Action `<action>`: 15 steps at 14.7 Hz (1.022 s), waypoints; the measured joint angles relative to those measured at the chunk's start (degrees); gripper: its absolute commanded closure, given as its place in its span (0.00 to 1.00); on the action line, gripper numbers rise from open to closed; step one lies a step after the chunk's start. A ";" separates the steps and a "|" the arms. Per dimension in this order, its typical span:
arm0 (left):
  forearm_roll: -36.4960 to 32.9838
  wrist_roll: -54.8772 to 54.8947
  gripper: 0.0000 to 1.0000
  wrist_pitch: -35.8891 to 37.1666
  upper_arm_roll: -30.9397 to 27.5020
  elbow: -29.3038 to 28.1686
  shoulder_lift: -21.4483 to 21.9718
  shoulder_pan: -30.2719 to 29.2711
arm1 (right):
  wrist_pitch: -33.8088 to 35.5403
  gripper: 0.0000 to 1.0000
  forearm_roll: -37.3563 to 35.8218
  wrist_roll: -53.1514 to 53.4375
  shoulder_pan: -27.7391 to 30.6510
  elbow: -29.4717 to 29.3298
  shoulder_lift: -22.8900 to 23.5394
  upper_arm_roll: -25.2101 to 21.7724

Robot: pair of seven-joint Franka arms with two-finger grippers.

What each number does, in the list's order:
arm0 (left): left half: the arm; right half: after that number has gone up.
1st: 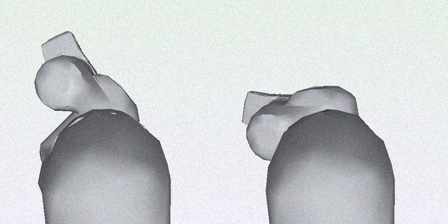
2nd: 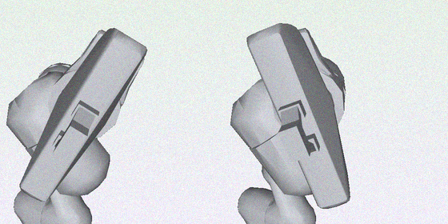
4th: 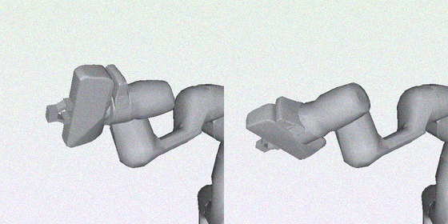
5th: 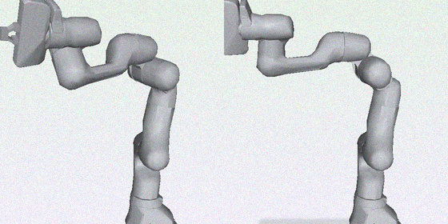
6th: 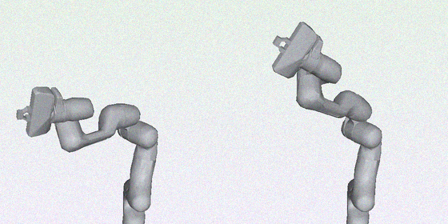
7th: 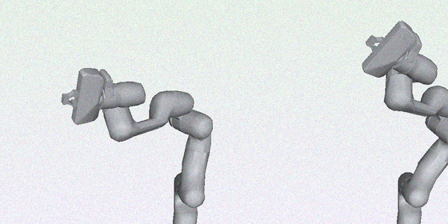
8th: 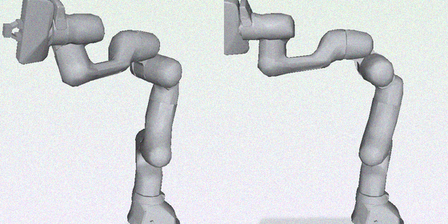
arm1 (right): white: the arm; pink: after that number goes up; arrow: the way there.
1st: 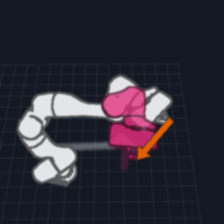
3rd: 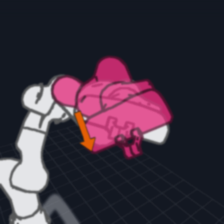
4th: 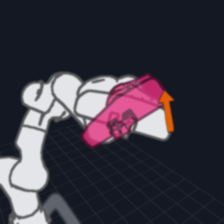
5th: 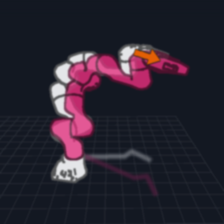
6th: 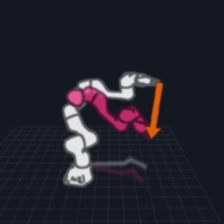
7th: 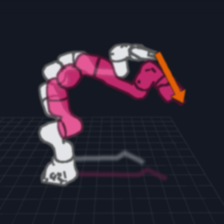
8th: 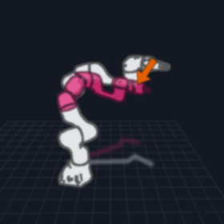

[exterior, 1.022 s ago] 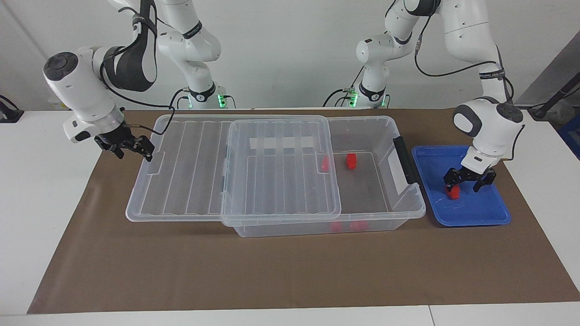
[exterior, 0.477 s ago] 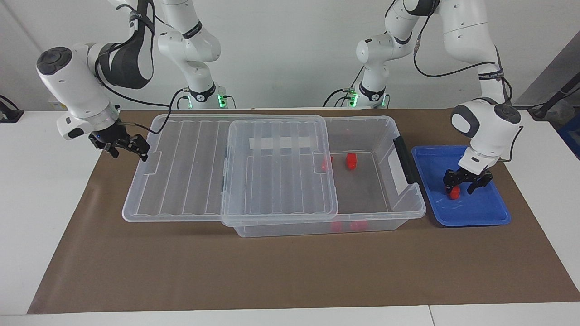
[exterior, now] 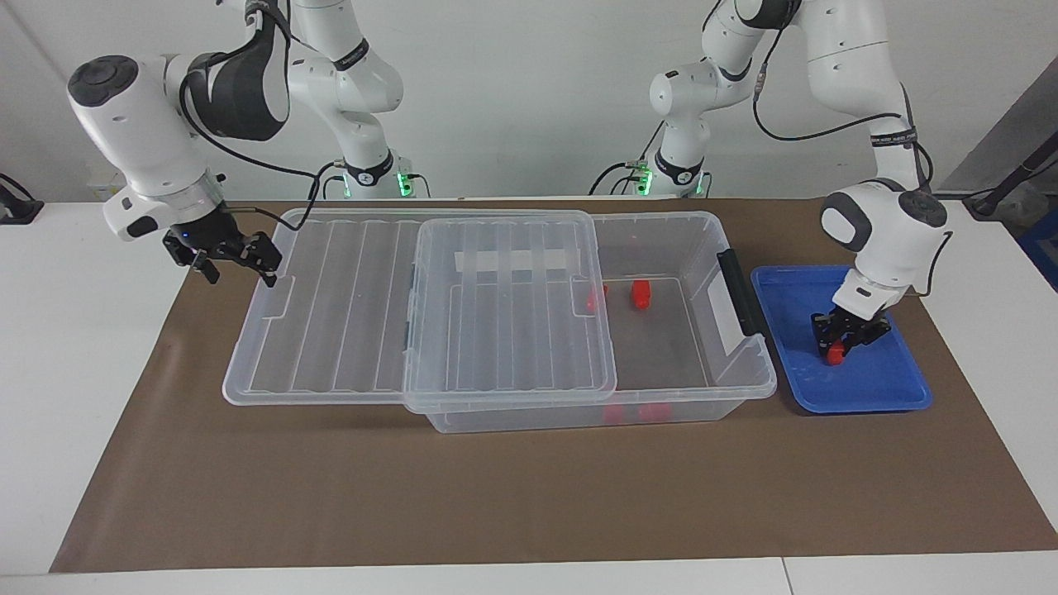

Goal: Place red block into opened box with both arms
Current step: 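Lift the red block out of the blue tray with the left gripper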

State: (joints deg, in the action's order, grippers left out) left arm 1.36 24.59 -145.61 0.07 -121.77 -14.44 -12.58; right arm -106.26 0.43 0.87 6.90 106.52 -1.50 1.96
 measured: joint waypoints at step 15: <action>0.14 -52.14 1.00 46.52 2.03 28.46 7.82 23.27 | 17.19 0.00 -0.77 5.79 -5.67 -21.07 3.54 0.23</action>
State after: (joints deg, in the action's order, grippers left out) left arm 1.49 -27.55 -99.09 2.10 -93.30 -6.62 10.69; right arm -89.07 -0.34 6.66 1.23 85.45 2.04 2.19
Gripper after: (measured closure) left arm 0.656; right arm 0.000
